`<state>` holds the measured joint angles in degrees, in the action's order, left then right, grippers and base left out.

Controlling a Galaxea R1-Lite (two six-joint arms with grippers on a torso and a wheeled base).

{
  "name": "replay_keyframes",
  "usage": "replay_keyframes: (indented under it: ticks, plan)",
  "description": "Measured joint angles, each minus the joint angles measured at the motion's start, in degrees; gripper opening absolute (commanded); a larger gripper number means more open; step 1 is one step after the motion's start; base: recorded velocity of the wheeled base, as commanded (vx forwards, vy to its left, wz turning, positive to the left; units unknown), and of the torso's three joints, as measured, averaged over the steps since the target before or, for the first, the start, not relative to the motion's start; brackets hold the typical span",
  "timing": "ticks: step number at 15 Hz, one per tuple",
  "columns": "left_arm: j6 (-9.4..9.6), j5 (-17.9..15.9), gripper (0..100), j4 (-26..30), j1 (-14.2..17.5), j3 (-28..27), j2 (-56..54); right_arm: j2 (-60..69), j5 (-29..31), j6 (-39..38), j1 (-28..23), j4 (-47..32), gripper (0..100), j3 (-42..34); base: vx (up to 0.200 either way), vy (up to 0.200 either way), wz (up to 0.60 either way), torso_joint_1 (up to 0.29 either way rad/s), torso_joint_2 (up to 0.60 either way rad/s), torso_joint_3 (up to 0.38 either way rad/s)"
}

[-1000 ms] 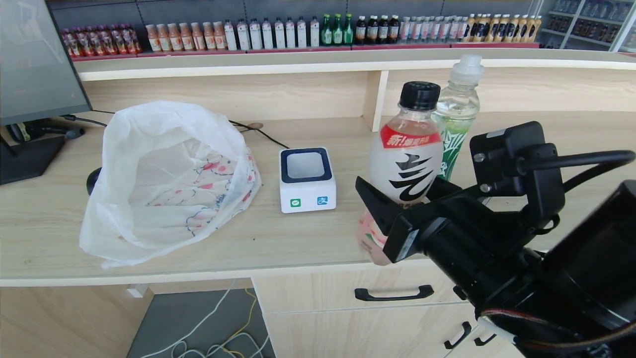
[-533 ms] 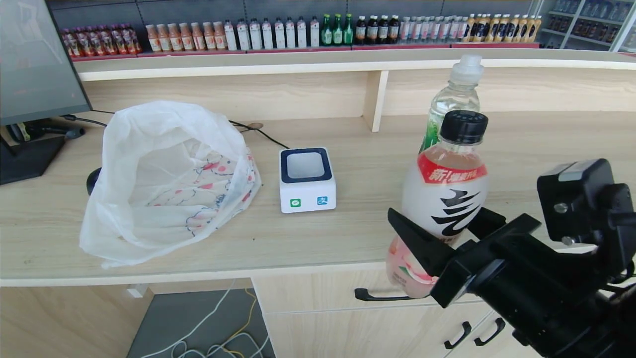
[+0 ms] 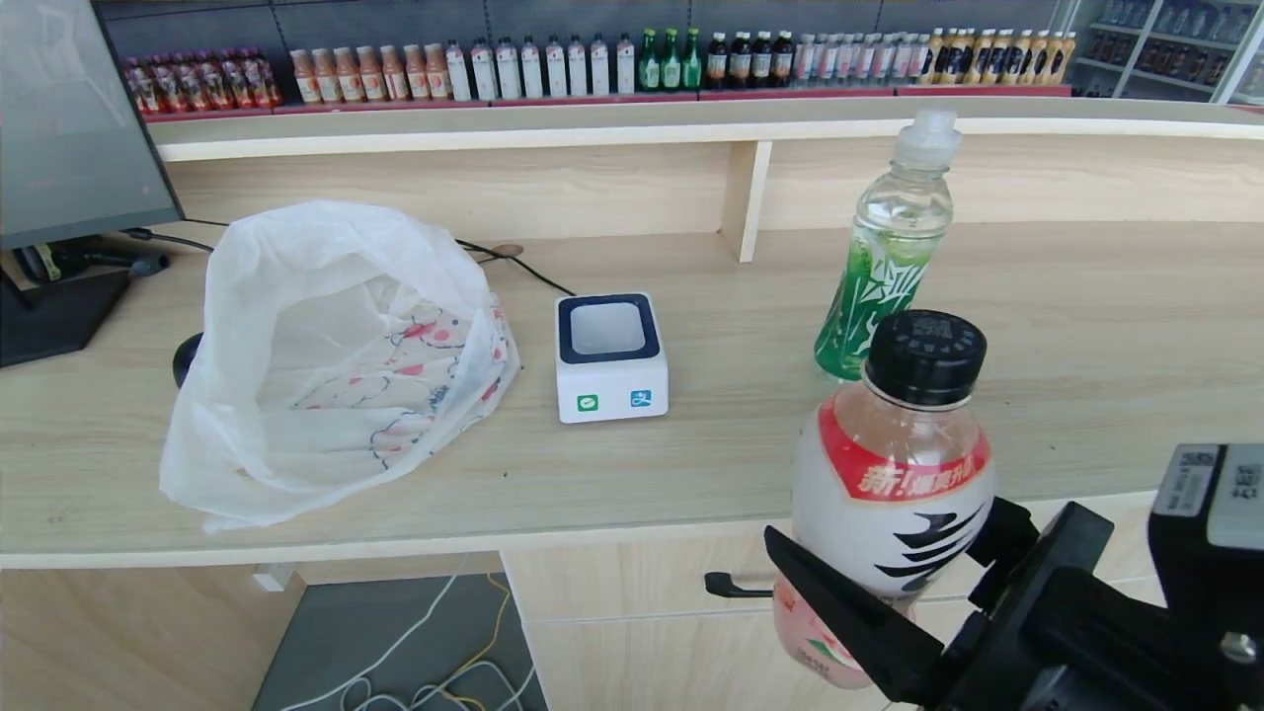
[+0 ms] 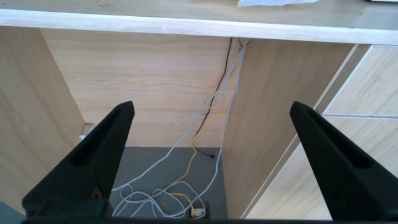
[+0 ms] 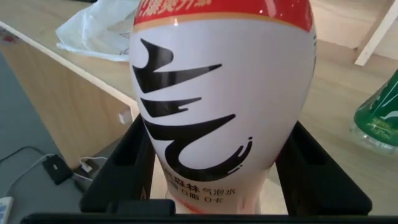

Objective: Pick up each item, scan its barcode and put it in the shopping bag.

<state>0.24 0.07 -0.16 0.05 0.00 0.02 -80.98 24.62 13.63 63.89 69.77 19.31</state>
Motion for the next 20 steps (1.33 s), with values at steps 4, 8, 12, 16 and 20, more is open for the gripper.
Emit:
replay_keyframes:
  ticks: [4,8,12,16,20]
  plan:
    - [0.0,0.0,100,0.0,0.05,0.0,0.0,-1.57,1.73,12.04,1.21,0.09,0,-1.06,0.0,0.0,0.0,0.0,0.0,0.0]
    - [0.02,0.0,100,0.0,0.0,0.0,0.0,-2.26,2.08,24.36,3.74,0.28,0,1.02,0.0,0.0,0.0,0.0,0.0,0.0]
    - [0.02,0.0,100,0.02,0.02,0.0,0.0,-3.99,2.02,32.21,6.21,0.3,0,3.43,0.0,0.0,0.0,0.0,0.0,0.0]
    - [0.02,0.0,100,0.0,0.05,0.0,0.0,-5.89,1.97,34.51,7.28,0.35,0,3.4,0.0,0.0,0.0,0.0,0.0,0.0]
    - [0.0,0.0,100,0.0,0.0,0.0,0.0,-6.61,1.84,38.29,7.36,0.35,0,3.56,0.0,0.0,0.0,0.0,0.0,0.0]
